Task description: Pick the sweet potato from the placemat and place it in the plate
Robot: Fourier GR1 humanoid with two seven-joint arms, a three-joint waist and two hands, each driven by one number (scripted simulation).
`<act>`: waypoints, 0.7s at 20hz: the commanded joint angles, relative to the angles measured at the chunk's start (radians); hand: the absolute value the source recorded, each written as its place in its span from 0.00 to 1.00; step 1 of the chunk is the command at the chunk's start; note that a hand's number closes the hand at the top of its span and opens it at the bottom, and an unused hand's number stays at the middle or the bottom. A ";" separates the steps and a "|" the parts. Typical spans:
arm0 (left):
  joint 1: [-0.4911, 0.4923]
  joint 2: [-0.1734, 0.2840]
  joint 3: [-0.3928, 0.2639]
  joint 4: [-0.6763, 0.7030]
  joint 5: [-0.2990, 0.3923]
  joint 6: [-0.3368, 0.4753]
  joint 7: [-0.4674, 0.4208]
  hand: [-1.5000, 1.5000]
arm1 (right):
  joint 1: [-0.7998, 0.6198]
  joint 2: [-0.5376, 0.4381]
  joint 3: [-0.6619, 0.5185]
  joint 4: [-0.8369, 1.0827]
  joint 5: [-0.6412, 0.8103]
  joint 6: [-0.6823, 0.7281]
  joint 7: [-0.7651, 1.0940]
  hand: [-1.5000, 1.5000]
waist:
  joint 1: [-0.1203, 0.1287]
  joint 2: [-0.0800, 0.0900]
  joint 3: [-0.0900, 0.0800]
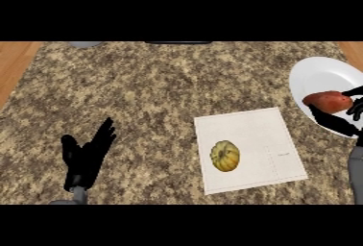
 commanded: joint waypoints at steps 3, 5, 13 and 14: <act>-0.036 -0.011 -0.007 0.015 -0.015 0.011 0.026 0.50 | -0.236 -0.160 -0.143 0.437 -0.094 -0.028 -0.190 1.00 | 0.010 0.005 -0.001; -0.008 -0.010 -0.008 0.007 -0.002 -0.009 0.000 0.50 | -0.251 -0.224 -0.204 0.543 -0.148 -0.006 -0.311 1.00 | 0.023 0.010 0.001; -0.045 -0.047 -0.045 0.001 -0.042 0.026 0.014 0.50 | -0.450 -0.359 -0.241 0.911 -0.134 -0.016 -0.426 1.00 | 0.044 0.019 0.002; -0.040 -0.017 -0.015 0.027 -0.006 -0.021 -0.011 0.50 | -0.414 -0.395 -0.218 0.949 -0.095 0.022 -0.288 1.00 | 0.051 0.026 0.001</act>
